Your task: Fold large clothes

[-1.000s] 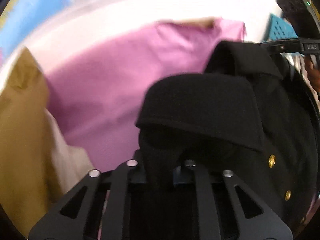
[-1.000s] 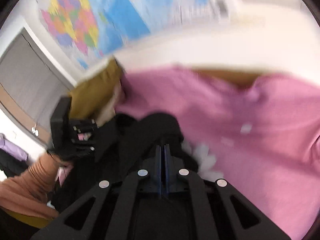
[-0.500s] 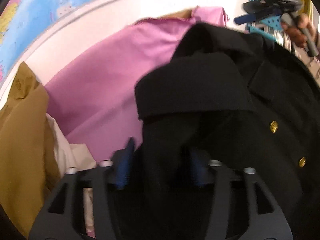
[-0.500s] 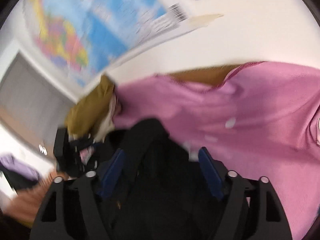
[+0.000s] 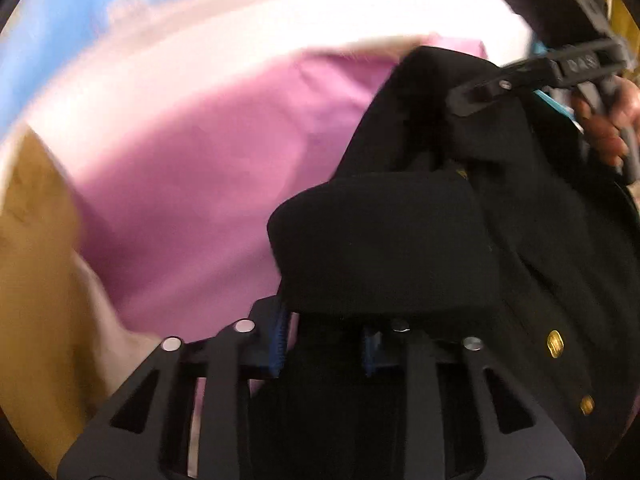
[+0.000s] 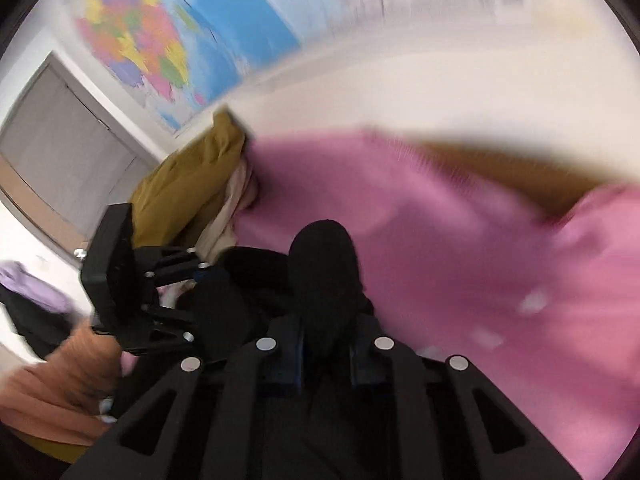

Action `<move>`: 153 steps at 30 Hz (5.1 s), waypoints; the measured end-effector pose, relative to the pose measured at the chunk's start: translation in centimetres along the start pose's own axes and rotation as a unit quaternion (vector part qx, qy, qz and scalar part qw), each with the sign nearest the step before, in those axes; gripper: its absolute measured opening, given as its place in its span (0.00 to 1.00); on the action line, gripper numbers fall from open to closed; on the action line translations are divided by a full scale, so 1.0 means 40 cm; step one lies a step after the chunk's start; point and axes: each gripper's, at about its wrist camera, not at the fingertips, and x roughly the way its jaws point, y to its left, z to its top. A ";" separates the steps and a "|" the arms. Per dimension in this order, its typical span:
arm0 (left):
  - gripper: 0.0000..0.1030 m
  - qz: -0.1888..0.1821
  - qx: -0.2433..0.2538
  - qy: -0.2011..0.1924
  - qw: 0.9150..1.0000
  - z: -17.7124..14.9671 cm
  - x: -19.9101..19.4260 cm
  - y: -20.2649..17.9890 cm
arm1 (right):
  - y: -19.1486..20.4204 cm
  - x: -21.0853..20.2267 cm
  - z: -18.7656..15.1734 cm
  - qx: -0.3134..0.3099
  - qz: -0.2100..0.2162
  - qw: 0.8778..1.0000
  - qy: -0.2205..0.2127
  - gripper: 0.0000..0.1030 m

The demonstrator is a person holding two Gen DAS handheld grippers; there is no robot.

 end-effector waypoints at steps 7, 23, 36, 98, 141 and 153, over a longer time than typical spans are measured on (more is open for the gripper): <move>0.65 0.123 0.010 0.030 0.992 0.067 0.090 -0.019 | -0.071 0.106 -0.011 0.028 -0.142 0.989 0.022 0.40; 0.85 0.051 -0.011 -0.057 0.997 -0.045 -0.192 -0.097 | -0.008 -0.420 -0.406 0.113 -0.139 0.982 -0.067 0.85; 0.85 -0.099 0.044 -0.069 0.992 -0.142 -0.255 -0.381 | 0.168 -0.388 -0.904 0.184 -0.067 0.980 -0.042 0.85; 0.87 -0.028 -0.173 0.038 0.984 -0.553 -0.293 -0.149 | 0.232 -0.284 -0.844 0.031 -0.259 0.964 -0.060 0.15; 0.72 -0.168 -0.006 -0.098 0.981 -0.210 -0.358 -0.444 | 0.176 -0.739 -0.769 0.190 -0.012 0.929 -0.318 0.10; 0.75 -0.276 -0.070 -0.167 0.944 -0.185 -0.429 -0.300 | 0.456 -0.419 -0.485 0.057 0.114 0.966 -0.224 0.11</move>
